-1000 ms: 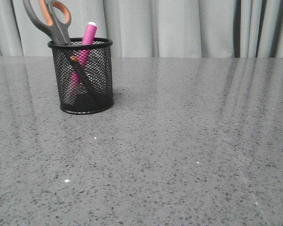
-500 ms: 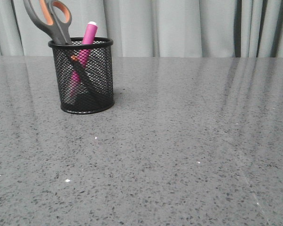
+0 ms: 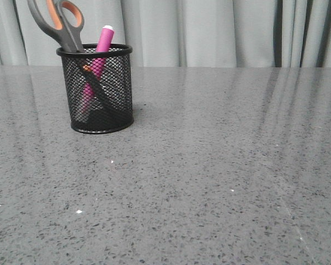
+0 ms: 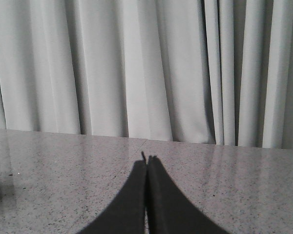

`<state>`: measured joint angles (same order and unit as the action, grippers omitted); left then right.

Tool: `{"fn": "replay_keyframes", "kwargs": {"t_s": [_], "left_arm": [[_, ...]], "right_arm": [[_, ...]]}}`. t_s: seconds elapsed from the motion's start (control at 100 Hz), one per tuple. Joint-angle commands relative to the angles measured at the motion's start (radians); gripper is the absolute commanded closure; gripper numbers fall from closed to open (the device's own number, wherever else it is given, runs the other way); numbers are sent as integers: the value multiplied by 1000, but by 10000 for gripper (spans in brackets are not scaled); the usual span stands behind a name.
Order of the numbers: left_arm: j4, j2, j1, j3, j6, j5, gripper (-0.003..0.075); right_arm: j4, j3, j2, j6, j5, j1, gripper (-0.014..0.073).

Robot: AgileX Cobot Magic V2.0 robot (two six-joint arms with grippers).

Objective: Put pen and scissors into bin

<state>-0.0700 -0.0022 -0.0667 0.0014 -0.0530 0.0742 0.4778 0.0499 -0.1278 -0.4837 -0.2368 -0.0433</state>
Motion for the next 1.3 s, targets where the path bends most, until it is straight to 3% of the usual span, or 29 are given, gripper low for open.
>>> {"fn": "replay_keyframes", "kwargs": {"t_s": [0.0,0.12,0.18,0.27,0.33,0.37,0.73,0.89,1.29], "left_arm": [[-5,-27,3,24,13,-74,742],[-5,-27,3,24,13,-74,742],[-5,-27,3,24,13,-74,741],[-5,-27,3,24,13,-74,742],[-5,-27,3,24,13,-74,741],[-5,-27,3,24,13,-74,742],[-5,-27,3,24,13,-74,742],[-5,-27,3,24,13,-74,742],[-5,-27,3,24,13,-74,741]], "right_arm": [[-6,27,-8,10,-63,4,662],[-9,27,-8,33,-37,4,662],[-105,27,-8,52,18,4,662],[-381,27,-8,298,123,4,662],[-465,27,-8,484,143,4,662],[-478,27,-8,531,145,4,662],[-478,-78,72,536,167,54,662],[-478,-78,156,532,315,63,662],[-472,-78,156,532,311,63,662]]}}
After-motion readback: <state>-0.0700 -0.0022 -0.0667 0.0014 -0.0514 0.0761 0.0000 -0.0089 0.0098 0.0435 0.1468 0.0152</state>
